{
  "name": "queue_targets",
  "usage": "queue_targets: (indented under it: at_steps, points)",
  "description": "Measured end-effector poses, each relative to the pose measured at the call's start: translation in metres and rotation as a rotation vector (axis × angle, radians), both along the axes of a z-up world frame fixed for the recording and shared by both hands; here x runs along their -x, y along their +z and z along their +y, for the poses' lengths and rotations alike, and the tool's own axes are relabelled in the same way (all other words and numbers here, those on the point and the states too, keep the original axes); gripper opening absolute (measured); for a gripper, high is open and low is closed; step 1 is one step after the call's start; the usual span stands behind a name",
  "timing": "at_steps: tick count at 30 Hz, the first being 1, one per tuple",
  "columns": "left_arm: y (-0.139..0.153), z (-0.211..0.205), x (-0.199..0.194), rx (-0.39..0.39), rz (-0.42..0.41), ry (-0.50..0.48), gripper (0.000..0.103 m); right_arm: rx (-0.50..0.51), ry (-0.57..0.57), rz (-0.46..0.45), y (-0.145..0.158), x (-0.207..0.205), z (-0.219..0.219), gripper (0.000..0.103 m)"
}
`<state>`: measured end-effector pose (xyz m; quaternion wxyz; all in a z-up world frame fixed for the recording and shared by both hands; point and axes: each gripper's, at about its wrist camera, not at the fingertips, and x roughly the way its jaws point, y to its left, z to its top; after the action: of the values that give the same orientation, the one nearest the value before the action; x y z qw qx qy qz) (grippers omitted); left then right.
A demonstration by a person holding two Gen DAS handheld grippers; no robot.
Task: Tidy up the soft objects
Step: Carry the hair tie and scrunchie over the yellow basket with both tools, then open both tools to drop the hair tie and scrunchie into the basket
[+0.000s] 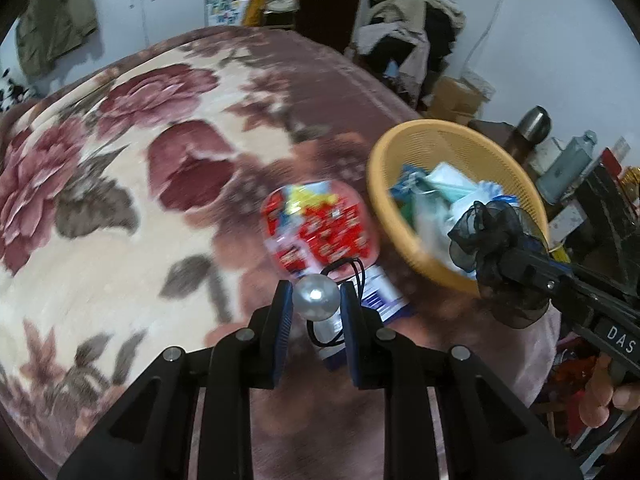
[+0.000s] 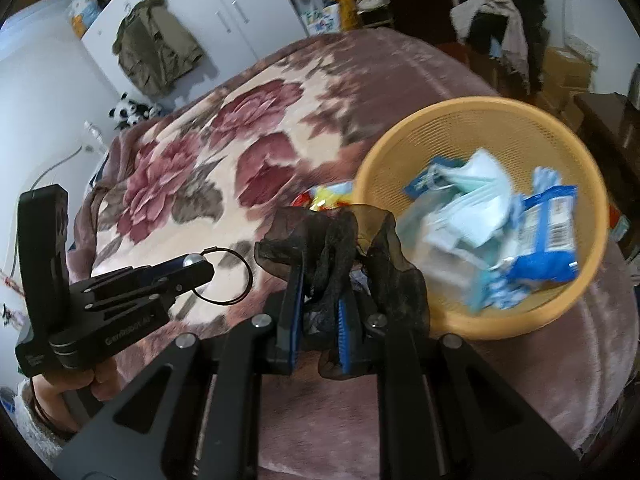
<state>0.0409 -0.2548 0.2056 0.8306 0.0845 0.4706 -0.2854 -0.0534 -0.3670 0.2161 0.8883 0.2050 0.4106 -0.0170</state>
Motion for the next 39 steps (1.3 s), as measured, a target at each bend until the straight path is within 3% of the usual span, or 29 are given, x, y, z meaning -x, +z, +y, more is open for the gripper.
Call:
queue_targets:
  at_steps: [16,33,35,37,39]
  points:
    - [0.014,-0.134,-0.019,0.022,-0.008,-0.155,0.023,-0.018,-0.182,-0.050,0.013,0.004,-0.106,0.015]
    - [-0.023,-0.199,-0.059,0.003,0.043,-0.185,0.023,-0.027,-0.259,-0.019,-0.008,-0.030,-0.161,0.019]
    - [-0.026,-0.199,-0.061,0.003,0.049,-0.182,0.027,-0.033,-0.262,0.002,-0.012,-0.034,-0.165,0.029]
    - [-0.029,-0.197,-0.062,0.003,0.056,-0.171,0.059,-0.049,-0.268,0.027,-0.017,-0.036,-0.167,0.067]
    - [-0.029,-0.193,-0.063,0.018,0.061,-0.161,0.071,-0.070,-0.284,0.018,-0.020,-0.032,-0.169,0.086]
